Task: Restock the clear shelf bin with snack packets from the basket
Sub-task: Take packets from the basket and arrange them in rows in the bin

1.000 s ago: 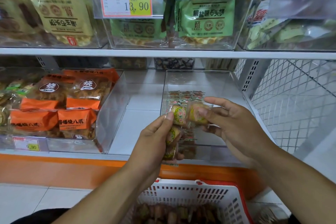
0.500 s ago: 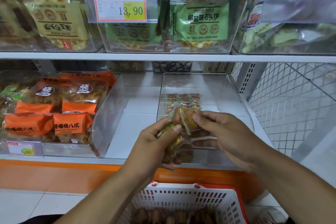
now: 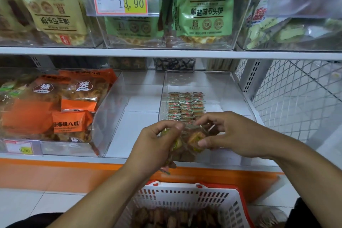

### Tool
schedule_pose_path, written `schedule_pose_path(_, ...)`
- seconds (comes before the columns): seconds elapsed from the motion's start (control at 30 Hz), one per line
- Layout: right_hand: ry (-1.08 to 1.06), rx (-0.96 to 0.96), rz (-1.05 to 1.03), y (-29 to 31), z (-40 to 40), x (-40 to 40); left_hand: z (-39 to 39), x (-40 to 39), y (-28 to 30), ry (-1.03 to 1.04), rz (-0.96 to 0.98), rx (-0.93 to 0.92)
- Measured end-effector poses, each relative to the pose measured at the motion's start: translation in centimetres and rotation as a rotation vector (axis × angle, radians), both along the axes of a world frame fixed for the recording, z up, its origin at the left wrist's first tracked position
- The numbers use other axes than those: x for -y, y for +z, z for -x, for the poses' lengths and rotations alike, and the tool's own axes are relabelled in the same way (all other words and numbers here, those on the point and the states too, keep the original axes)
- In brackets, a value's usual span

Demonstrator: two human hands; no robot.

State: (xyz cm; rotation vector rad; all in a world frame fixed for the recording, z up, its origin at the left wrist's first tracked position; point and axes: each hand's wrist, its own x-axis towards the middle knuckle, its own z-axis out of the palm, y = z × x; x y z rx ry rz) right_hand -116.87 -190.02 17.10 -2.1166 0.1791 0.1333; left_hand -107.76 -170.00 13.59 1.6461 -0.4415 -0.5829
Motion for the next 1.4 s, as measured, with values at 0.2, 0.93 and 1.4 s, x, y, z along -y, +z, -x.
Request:
schedule_pose_path(0.2, -0.308, -0.186, 0.645, -2.5, -3.7, 3.9, 0.6, 1.2, -0.2, 0.089, 0.046, -0.088)
schedule_pose_path(0.93, -0.399, -0.151, 0.575, -5.2, -7.6, 2.2, 0.0, 2.0, -1.4, 0.116, 0.13, -0.3)
schedule_pose_path(1.4, -0.345, 0.151, -0.228, -1.2, -1.6, -4.3, 0.3, 1.4, -0.5, 0.237, 0.23, -0.207)
